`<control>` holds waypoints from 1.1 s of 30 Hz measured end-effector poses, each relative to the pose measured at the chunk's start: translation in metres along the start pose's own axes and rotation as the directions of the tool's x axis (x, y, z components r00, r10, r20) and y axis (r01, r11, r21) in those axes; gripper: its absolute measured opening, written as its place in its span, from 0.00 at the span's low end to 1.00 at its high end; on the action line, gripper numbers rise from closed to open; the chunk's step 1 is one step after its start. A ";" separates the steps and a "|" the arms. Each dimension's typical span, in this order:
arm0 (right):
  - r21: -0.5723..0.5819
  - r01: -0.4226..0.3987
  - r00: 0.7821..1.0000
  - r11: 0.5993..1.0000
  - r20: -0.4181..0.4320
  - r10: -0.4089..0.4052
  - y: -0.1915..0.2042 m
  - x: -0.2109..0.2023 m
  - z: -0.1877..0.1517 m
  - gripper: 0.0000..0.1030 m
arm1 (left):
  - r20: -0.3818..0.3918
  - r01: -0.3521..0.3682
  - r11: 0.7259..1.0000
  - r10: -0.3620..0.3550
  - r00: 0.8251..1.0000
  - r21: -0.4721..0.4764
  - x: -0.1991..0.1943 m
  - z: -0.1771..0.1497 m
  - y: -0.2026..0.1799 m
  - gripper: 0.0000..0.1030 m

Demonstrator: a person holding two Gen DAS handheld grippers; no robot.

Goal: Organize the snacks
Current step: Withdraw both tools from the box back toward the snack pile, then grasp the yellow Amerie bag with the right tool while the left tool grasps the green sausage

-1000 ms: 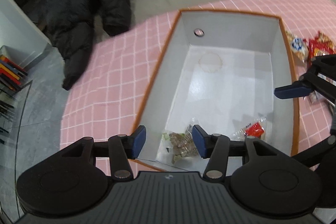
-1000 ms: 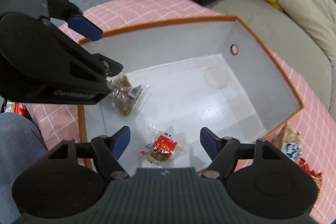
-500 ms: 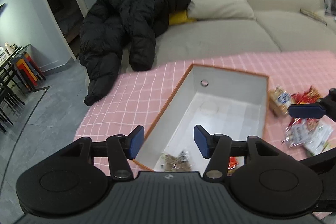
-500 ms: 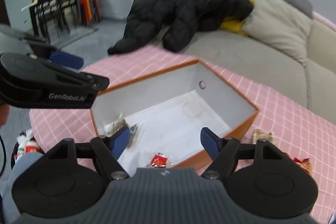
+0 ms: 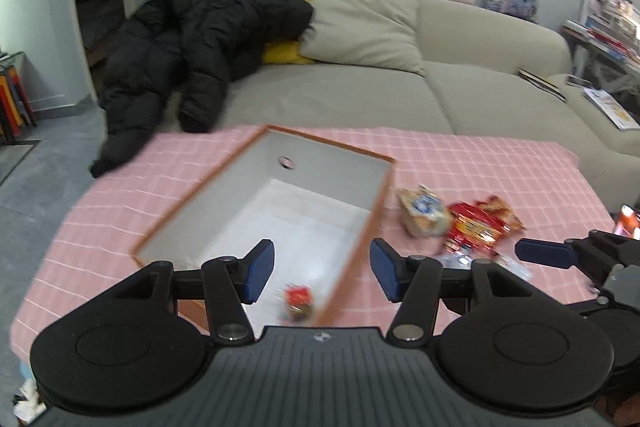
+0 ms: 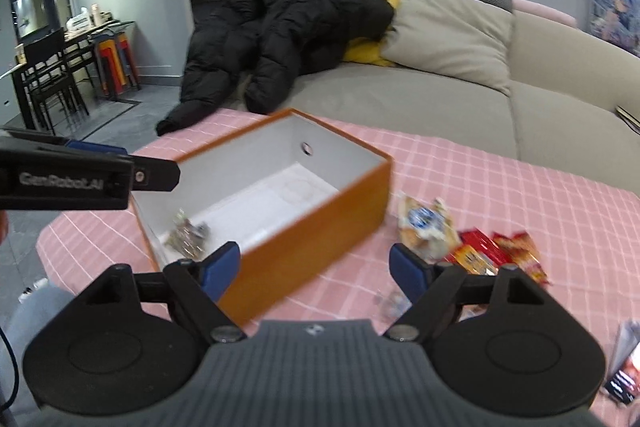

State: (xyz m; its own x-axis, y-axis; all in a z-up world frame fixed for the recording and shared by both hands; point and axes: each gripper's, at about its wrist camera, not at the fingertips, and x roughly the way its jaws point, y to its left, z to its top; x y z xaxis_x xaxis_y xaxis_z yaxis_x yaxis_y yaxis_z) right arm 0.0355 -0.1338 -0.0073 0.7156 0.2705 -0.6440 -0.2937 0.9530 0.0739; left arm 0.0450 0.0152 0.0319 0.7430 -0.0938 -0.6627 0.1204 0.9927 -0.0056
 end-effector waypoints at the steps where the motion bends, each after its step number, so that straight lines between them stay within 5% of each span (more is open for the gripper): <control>1: 0.007 0.009 1.000 1.000 -0.005 -0.009 -0.007 -0.002 -0.006 0.77 | -0.005 0.008 1.000 -0.008 1.000 0.013 0.001 -0.005 -0.008 0.63; 11: 0.098 0.084 0.991 0.992 -0.116 -0.072 -0.066 -0.010 -0.079 0.77 | -0.117 0.190 0.977 -0.179 0.977 0.097 0.030 -0.041 -0.064 0.63; 21: 0.080 0.188 0.960 0.979 -0.226 -0.166 -0.109 0.010 -0.110 0.71 | -0.203 0.272 0.951 -0.241 0.949 0.147 0.063 -0.050 -0.094 0.63; 24: 0.040 0.218 0.950 0.975 -0.239 -0.203 -0.115 0.019 -0.111 0.60 | -0.234 0.286 0.949 -0.251 0.939 0.129 0.078 -0.052 -0.101 0.60; 33: -0.006 0.164 0.944 0.986 -0.288 -0.159 -0.129 0.046 -0.114 0.60 | -0.350 0.327 0.945 -0.311 0.884 -0.014 0.137 -0.058 -0.130 0.60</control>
State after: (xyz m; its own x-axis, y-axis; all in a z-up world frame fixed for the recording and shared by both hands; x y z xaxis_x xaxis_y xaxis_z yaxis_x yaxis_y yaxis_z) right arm 0.0336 -0.2598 -0.1330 0.5400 0.0645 -0.8392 -0.1760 0.9837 -0.0376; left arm 0.0935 -0.1219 -0.1017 0.3892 -0.3648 -0.8459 0.3476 0.9085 -0.2319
